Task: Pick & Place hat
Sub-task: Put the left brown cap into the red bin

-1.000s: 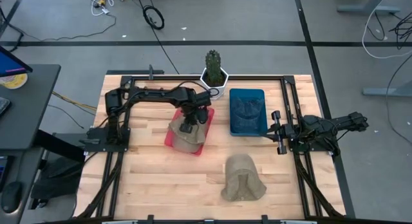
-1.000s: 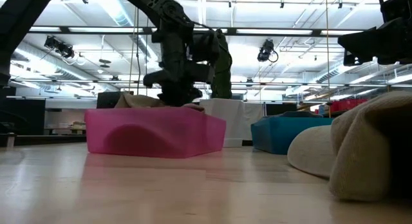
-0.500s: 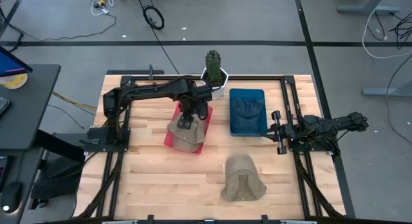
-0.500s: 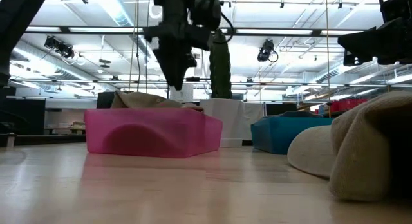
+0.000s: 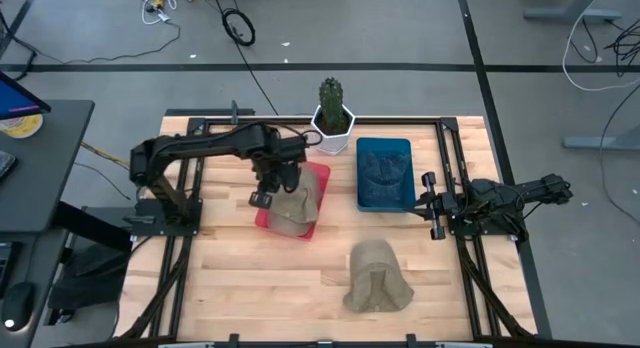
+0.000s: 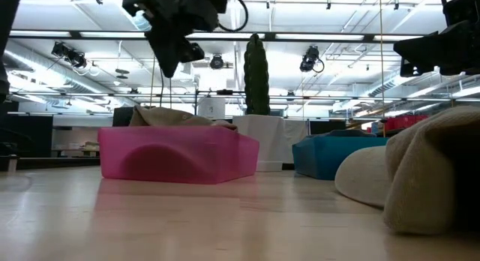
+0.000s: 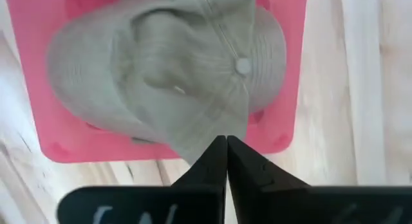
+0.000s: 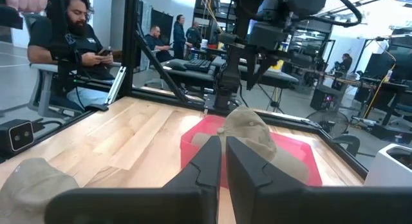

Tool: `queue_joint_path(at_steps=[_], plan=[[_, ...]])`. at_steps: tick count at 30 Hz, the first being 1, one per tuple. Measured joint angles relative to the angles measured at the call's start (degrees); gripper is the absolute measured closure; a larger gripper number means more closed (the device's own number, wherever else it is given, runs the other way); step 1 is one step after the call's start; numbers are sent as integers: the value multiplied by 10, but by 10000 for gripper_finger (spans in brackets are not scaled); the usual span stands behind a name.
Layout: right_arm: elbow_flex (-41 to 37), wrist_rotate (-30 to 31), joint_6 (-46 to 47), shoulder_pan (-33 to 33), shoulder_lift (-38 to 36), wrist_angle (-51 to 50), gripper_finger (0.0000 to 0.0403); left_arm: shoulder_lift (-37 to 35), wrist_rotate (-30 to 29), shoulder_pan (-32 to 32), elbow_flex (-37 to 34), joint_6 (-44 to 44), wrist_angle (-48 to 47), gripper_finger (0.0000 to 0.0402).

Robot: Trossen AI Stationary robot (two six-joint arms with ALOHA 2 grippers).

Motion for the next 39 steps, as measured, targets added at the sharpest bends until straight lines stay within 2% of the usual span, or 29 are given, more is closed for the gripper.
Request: queue_joint_path(at_steps=[5,9,13,24,35,39], plan=[[0,0,0,0,0,0,378,-37,0,3,-97,-13,82,398],[0,0,0,0,0,0,378,-35,-7,4,-167,-14,139,398],[0,0,0,0,0,0,378,-32,-15,3,-238,-14,240,398],[0,0,0,0,0,0,378,-34,7,4,-364,-46,436,399],[0,0,0,0,0,0,378,-35,6,2,-389,-77,446,399],[0,0,0,0,0,0,378,-43,3,0,-367,-94,407,399]])
